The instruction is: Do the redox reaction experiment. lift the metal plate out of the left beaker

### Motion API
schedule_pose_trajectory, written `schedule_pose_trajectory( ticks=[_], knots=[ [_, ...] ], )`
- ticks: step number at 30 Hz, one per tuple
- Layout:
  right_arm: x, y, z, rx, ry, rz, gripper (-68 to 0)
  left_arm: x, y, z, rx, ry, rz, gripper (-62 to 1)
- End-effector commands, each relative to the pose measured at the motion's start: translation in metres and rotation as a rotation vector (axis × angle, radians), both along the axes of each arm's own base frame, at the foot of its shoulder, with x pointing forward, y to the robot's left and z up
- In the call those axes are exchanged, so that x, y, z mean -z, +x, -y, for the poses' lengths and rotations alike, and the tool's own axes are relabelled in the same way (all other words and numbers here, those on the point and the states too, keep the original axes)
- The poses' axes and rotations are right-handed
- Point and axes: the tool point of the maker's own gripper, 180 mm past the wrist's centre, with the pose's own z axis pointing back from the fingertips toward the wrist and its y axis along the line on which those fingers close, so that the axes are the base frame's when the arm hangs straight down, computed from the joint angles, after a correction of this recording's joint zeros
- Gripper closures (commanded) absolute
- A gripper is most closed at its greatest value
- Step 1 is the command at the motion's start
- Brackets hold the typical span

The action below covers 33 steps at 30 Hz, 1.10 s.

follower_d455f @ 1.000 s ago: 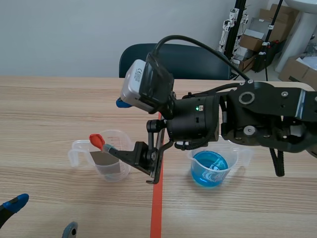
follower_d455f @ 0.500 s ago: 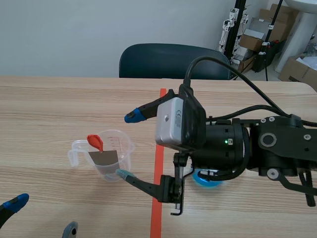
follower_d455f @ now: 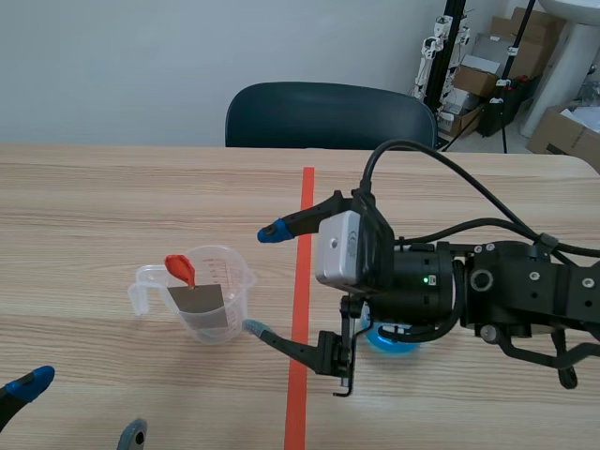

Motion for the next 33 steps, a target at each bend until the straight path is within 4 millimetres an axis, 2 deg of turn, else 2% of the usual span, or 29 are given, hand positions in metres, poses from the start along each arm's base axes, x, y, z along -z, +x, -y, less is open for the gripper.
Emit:
schedule_pose_trajectory(
  ticks=[1,7,13,18,25,33],
  knots=[
    [-0.018,0.001,-0.008,-0.023,0.057,0.035,-50.0,-0.005,0.000,-0.003,-0.008,-0.009,0.021,-62.3],
    [-0.020,-0.005,-0.022,-0.057,0.069,0.052,-49.9,-0.005,0.000,-0.003,-0.008,-0.008,0.020,-62.3],
    [-0.012,0.000,-0.035,-0.043,0.051,0.041,-49.9,-0.004,0.000,-0.003,-0.008,-0.008,0.019,-62.3],
    [-0.003,0.001,-0.038,-0.058,0.028,0.058,-46.8,-0.004,0.000,-0.002,-0.008,-0.007,0.017,-62.3],
    [-0.004,0.000,-0.041,-0.063,0.032,0.089,-46.8,-0.004,0.000,-0.003,-0.008,-0.007,0.016,-62.3],
    [0.002,0.000,-0.042,-0.074,-0.008,0.117,-33.2,-0.004,0.000,-0.003,-0.008,-0.007,0.016,-62.3]
  ],
)
